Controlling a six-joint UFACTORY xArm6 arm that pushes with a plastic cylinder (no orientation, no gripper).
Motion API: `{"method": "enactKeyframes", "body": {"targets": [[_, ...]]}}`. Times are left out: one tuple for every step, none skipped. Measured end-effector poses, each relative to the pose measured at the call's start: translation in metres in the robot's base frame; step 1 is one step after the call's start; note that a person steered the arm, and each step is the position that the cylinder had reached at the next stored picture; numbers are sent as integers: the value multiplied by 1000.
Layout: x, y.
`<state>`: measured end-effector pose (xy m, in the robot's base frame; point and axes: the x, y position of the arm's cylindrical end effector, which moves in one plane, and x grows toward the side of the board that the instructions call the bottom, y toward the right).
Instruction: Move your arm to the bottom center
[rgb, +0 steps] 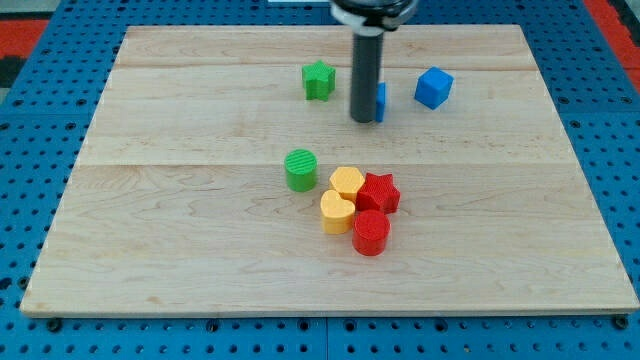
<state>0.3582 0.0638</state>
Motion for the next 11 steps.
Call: {"method": "enactKeyframes", "body": {"targets": [[8, -27], [-11, -22], [-7, 48], [26, 22], [40, 22], [44, 22], [45, 22], [45, 10], [45, -18], [100, 75], [191, 60]]}}
